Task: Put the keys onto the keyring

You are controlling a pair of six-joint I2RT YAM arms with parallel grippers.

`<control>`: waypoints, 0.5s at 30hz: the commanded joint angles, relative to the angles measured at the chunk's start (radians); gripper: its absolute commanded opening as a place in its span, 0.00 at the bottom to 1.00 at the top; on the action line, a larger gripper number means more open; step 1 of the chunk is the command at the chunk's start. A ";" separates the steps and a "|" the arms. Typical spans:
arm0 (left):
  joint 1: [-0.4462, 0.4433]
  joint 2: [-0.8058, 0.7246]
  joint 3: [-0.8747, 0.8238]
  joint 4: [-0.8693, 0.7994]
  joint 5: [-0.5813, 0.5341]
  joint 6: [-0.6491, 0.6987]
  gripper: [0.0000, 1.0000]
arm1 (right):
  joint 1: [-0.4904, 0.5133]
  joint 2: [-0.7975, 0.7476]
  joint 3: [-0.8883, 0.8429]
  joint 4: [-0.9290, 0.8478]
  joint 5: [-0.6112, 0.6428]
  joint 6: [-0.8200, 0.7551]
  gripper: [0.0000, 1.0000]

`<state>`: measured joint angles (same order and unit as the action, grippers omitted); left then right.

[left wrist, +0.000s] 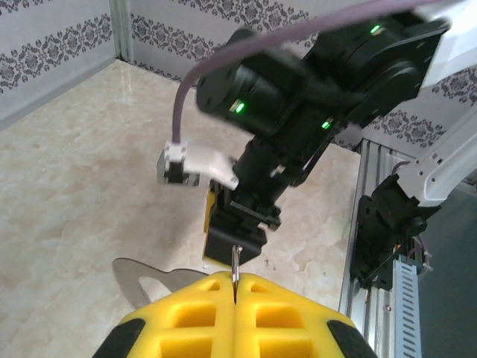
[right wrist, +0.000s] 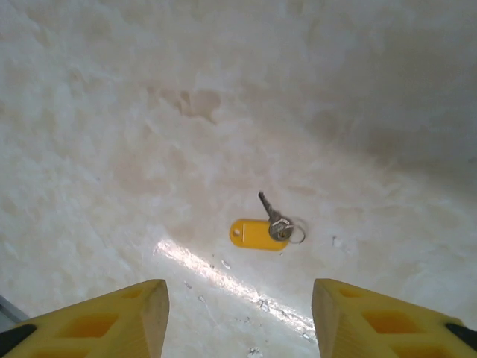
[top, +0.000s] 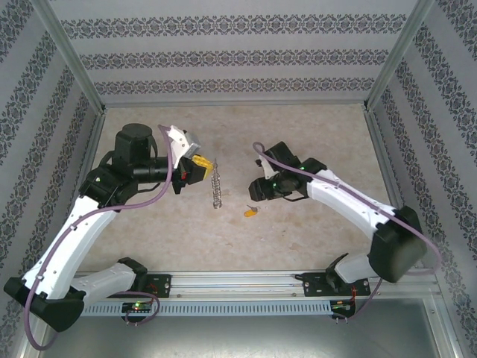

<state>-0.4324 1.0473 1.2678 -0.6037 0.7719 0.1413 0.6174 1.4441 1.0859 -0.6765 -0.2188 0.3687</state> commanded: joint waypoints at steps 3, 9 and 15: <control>0.020 -0.059 -0.042 0.100 -0.002 -0.071 0.00 | -0.001 0.071 -0.039 0.007 -0.043 0.004 0.53; 0.036 -0.057 -0.053 0.115 0.021 -0.081 0.00 | -0.001 0.175 -0.001 0.014 -0.040 -0.052 0.53; 0.052 -0.040 -0.053 0.143 0.054 -0.089 0.00 | -0.008 0.278 0.048 -0.016 -0.056 -0.133 0.52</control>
<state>-0.3965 1.0058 1.2194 -0.5297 0.7887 0.0692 0.6170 1.6970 1.0985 -0.6716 -0.2562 0.2909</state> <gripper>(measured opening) 0.043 0.518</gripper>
